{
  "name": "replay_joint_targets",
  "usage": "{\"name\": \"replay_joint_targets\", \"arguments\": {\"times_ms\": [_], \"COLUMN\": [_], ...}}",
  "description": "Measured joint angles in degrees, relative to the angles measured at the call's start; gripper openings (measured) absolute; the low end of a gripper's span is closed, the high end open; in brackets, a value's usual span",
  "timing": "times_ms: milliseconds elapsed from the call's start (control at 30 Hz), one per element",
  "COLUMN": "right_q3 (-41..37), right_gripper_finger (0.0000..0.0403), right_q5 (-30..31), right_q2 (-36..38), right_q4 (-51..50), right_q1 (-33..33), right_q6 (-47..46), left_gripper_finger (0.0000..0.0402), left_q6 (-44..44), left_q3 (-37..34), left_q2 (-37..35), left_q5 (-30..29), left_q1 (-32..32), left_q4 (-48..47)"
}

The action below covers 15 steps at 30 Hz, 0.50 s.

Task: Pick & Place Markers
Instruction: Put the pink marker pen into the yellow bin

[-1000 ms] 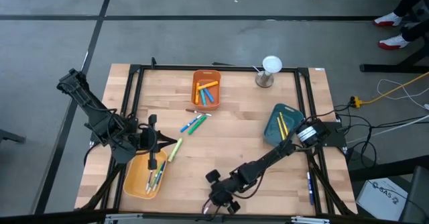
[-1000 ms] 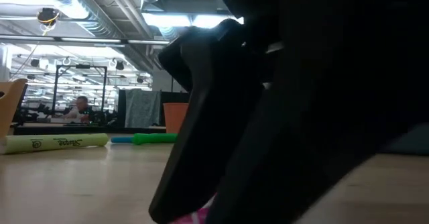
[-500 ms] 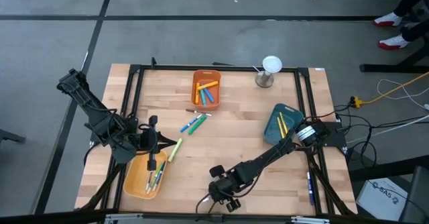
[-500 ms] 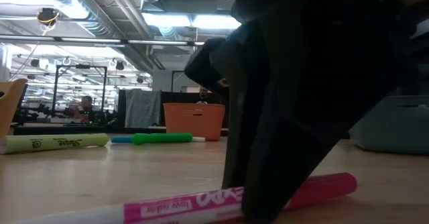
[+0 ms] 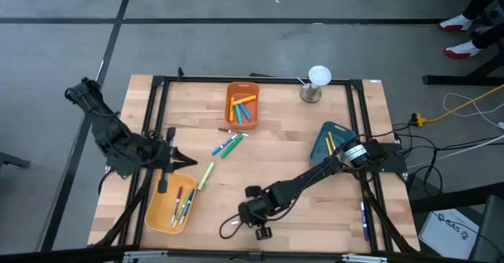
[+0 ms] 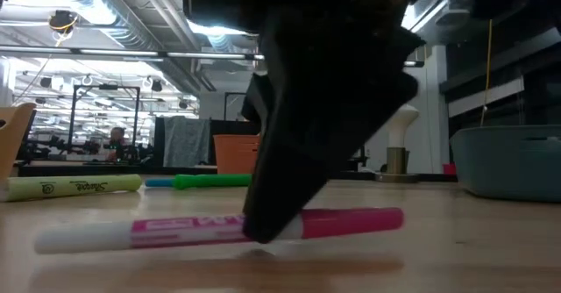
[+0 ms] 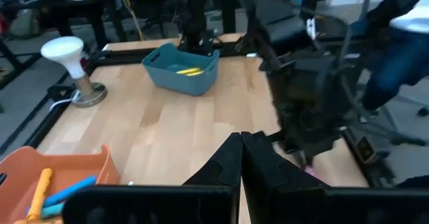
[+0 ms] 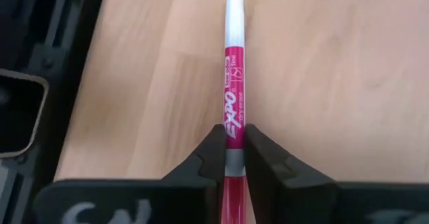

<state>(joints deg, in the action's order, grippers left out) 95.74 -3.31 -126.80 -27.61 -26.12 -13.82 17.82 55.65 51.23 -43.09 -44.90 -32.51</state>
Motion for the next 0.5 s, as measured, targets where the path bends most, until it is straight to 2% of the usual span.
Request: {"name": "replay_joint_targets", "arguments": {"times_ms": [133, 500], "right_q3": [0.02, 0.09], "right_gripper_finger": [0.0046, 0.0044], "right_q5": [-0.22, -4.41], "right_q2": [0.0, 0.02], "right_q4": [0.9, 10.69], "right_q1": [0.6, 2.34], "right_q6": [-1.17, -0.55], "left_gripper_finger": [0.0001, 0.0003], "left_q6": [0.26, 0.58], "left_q3": [-1.11, -14.29], "left_q2": [-2.47, -9.81], "left_q5": [-0.98, -0.13], "left_q1": [-1.23, -1.3], "left_q4": [-1.1, 7.63]}}
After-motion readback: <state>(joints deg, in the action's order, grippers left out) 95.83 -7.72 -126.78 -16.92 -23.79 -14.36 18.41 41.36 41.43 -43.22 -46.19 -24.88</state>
